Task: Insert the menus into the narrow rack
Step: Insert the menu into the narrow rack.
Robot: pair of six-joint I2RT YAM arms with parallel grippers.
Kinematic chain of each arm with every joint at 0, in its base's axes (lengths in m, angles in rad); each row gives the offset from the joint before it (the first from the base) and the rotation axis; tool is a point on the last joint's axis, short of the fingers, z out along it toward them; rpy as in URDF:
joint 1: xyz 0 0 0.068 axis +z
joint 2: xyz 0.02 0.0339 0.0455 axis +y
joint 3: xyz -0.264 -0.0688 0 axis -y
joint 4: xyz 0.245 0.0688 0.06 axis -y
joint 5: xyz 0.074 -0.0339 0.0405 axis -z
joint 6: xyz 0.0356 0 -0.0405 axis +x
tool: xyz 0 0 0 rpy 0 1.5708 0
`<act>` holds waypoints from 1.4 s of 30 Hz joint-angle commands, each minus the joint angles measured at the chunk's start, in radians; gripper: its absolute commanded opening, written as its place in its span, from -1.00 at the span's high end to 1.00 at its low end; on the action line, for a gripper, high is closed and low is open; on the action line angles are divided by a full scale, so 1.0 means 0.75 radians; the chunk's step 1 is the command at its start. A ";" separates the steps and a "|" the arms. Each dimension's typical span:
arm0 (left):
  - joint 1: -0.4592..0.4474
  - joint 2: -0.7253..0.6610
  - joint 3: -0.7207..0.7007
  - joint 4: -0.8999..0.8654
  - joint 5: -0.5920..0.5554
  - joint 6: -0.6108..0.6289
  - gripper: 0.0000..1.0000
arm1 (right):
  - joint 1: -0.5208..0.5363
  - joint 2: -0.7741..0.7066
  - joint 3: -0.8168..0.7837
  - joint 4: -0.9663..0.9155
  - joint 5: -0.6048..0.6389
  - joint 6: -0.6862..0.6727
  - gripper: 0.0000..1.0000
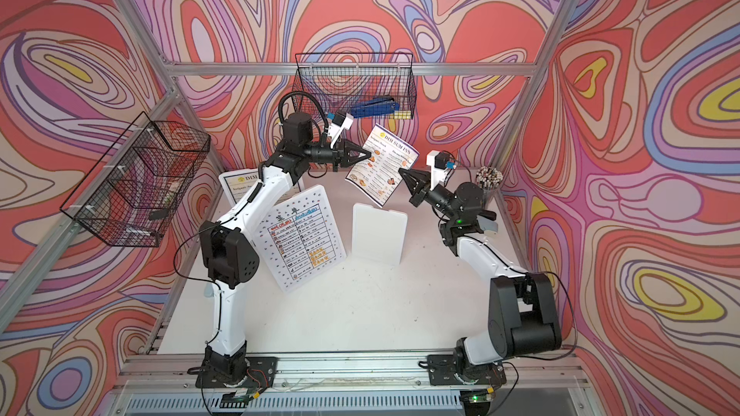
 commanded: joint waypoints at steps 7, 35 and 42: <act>0.004 -0.038 -0.029 0.138 0.040 -0.075 1.00 | 0.000 -0.044 -0.066 -0.024 0.019 -0.022 1.00; -0.008 -0.123 -0.095 -0.025 -0.135 -0.132 1.00 | -0.001 -0.108 -0.101 -0.214 0.113 -0.012 1.00; -0.054 -0.172 -0.091 -0.159 -0.293 -0.062 1.00 | -0.002 -0.138 -0.046 -0.349 0.153 -0.018 1.00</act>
